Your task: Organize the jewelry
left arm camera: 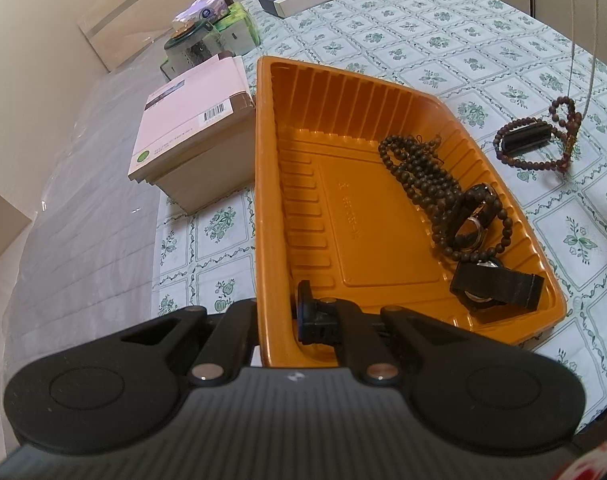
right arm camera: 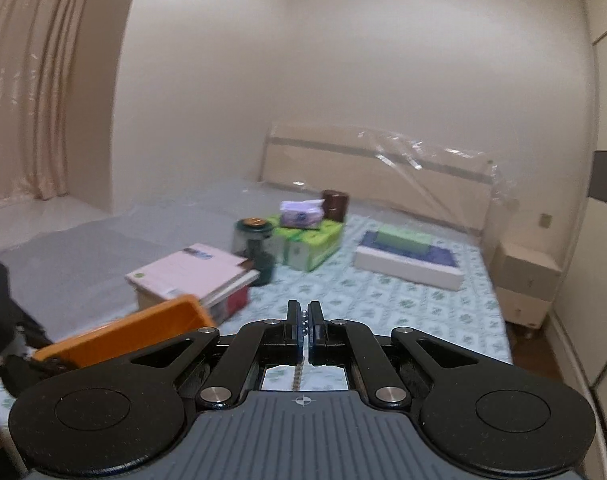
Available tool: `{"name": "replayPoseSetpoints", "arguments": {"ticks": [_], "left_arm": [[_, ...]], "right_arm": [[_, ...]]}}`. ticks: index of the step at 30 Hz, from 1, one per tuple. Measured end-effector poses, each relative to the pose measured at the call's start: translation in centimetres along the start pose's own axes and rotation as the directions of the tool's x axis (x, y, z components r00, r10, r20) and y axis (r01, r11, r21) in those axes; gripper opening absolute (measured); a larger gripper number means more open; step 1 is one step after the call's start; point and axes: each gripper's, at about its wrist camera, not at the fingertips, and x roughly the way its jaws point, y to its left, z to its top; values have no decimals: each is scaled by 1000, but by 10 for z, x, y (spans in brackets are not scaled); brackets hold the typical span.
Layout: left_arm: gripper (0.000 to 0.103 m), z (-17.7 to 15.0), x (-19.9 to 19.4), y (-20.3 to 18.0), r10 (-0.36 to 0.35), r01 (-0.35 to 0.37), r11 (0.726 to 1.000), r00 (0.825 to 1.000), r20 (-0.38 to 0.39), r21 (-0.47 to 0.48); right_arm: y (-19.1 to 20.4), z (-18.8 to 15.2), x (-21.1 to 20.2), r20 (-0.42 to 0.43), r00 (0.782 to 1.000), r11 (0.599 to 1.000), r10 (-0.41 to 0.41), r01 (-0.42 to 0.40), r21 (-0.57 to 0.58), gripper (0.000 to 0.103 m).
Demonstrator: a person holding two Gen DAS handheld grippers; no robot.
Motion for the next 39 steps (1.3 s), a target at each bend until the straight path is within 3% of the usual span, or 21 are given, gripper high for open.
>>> {"name": "replayPoseSetpoints", "arguments": {"ticks": [3, 6, 7, 10, 13, 18, 21, 28, 39], "left_arm": [[3, 0, -1, 0, 1, -1, 1000, 1000, 1, 1], [3, 0, -1, 0, 0, 0, 1000, 1000, 2, 1], [3, 0, -1, 0, 1, -1, 1000, 1000, 2, 1], [3, 1, -1, 0, 1, -1, 1000, 1000, 1, 6], [3, 2, -1, 0, 4, -4, 1000, 1000, -1, 11], [3, 2, -1, -1, 6, -6, 1000, 1000, 0, 12], [3, 1, -2, -2, 7, -7, 1000, 1000, -1, 12], [3, 2, -1, -3, 11, -11, 1000, 1000, -1, 17], [3, 1, -1, -2, 10, -10, 1000, 1000, -1, 14]], "right_arm": [[-14, -4, -2, -20, 993, 994, -113, 113, -13, 2], [-27, -20, 5, -77, 962, 965, -263, 260, -41, 2], [-31, -27, 10, -110, 954, 960, -280, 277, -39, 2], [-37, -50, 20, -181, 943, 959, -280, 282, -20, 2], [-41, -66, 24, -223, 947, 969, -232, 244, 31, 2], [-52, -75, 20, -241, 944, 966, -227, 250, 66, 2], [-63, -66, 6, -201, 946, 957, -254, 276, 90, 2], [-70, -23, -42, 2, 963, 955, -270, 268, 128, 2], [-53, -27, -44, -28, 986, 978, -165, 168, 127, 2]]}}
